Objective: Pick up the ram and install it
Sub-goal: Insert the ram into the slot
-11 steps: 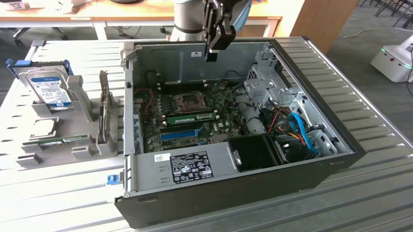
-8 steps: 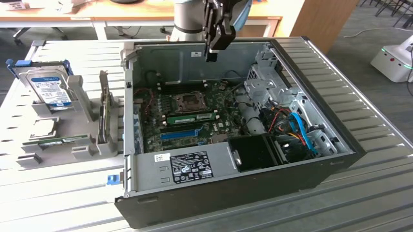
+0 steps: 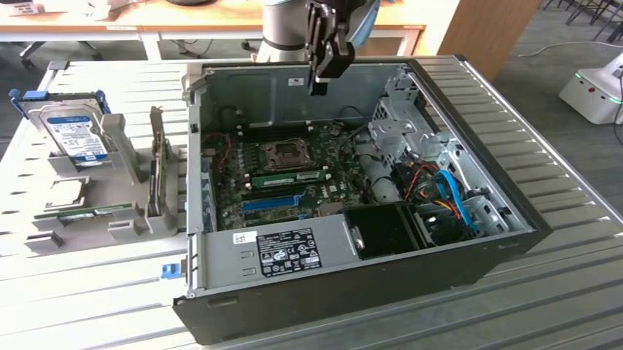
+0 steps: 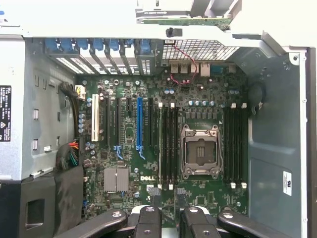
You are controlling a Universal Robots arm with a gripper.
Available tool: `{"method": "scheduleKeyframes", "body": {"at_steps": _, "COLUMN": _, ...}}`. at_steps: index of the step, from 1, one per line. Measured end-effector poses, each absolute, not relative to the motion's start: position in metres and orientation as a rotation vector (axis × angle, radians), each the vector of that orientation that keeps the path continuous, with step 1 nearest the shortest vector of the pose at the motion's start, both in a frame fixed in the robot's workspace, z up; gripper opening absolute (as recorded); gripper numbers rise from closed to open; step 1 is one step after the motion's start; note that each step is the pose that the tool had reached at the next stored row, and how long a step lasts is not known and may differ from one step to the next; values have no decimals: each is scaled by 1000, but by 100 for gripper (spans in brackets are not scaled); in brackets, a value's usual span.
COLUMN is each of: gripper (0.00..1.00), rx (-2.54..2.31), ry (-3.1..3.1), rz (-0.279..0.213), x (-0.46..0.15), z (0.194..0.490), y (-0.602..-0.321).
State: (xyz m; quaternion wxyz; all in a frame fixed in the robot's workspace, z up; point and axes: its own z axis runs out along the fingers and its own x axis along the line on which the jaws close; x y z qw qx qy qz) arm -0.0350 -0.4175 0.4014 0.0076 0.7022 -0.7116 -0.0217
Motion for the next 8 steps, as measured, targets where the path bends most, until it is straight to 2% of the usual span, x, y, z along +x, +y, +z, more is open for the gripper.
{"method": "scheduleKeyframes", "body": {"at_steps": 8, "gripper": 25, "rx": 2195, "ry": -2225, "rz": -68, "x": -35, "z": 396, "y": -418}}
